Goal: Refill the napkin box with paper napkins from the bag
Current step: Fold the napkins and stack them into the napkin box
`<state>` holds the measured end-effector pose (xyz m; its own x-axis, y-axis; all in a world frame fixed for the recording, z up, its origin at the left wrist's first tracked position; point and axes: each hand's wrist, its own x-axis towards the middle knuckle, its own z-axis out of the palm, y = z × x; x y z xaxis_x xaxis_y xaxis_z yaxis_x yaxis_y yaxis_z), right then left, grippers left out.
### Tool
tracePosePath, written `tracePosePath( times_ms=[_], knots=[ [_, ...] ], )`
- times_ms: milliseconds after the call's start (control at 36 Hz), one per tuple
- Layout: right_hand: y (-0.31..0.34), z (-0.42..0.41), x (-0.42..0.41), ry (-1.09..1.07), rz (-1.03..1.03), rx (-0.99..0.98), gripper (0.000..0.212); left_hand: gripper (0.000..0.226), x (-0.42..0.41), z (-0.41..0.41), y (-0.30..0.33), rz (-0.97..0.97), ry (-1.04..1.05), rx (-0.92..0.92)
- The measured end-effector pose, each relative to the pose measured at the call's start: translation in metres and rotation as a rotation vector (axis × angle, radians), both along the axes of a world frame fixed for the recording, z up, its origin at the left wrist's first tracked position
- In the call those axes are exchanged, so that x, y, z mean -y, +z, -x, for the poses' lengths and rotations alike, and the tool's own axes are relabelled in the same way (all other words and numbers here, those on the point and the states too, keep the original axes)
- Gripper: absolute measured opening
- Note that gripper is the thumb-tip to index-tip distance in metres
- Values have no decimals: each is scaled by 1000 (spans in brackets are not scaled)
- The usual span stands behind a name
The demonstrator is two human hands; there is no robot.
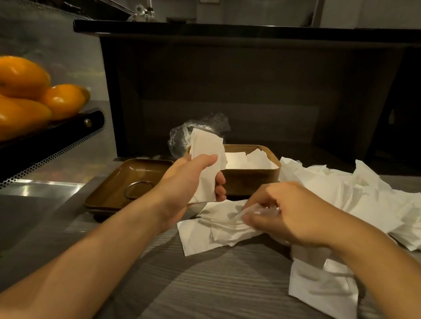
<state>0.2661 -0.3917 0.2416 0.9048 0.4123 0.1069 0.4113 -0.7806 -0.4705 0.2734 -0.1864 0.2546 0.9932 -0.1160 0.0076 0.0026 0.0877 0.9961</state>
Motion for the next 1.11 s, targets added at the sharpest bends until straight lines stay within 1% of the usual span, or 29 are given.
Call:
tracePosePath(
  times_ms=[167,333,472,556,611,667,694,750,778,806,833,889,917,944,1000,1111],
  knots=[
    [0,-1,1,-33,-26,10,24,24,-1,-2,-1,3,-4,-29],
    [1,0,1,-34,-52,-20,22,30,-3,-4,-4,-35,-9,-16],
    [0,-2,1,-26,-27,30,17,28,-2,-4,-5,-72,-5,10],
    [0,-3,-1,-19,-39,99,7,25,-1,-3,-5,-106,26,26],
    [4,-2,0,-27,-145,159,14,21,-1,-3,-6,-105,55,54],
    [11,0,2,-46,-343,201,17,25,-3,-3,-6,-87,95,70],
    [14,1,3,-52,-440,213,17,32,-4,-2,-5,-73,121,76],
    [20,3,4,-59,-579,202,19,57,-2,0,-2,-56,147,71],
    [22,3,3,-60,-619,179,20,69,-2,2,-1,-52,129,51],
    [24,5,3,-56,-648,140,20,71,-4,2,0,-22,101,25],
    [25,6,2,-46,-669,88,19,61,-4,2,0,16,68,1],
    [26,8,1,-9,-709,-24,16,31,-6,3,0,52,-2,-29],
    [26,10,1,10,-719,-57,14,26,-7,2,-1,51,-37,-38],
    [26,10,1,27,-718,-66,12,27,-7,3,-2,45,-83,-41],
    [25,12,-1,58,-702,-41,11,38,-5,7,0,35,-200,-53],
    [24,12,-7,56,-630,130,20,39,0,16,4,-33,-382,-95]
  ],
)
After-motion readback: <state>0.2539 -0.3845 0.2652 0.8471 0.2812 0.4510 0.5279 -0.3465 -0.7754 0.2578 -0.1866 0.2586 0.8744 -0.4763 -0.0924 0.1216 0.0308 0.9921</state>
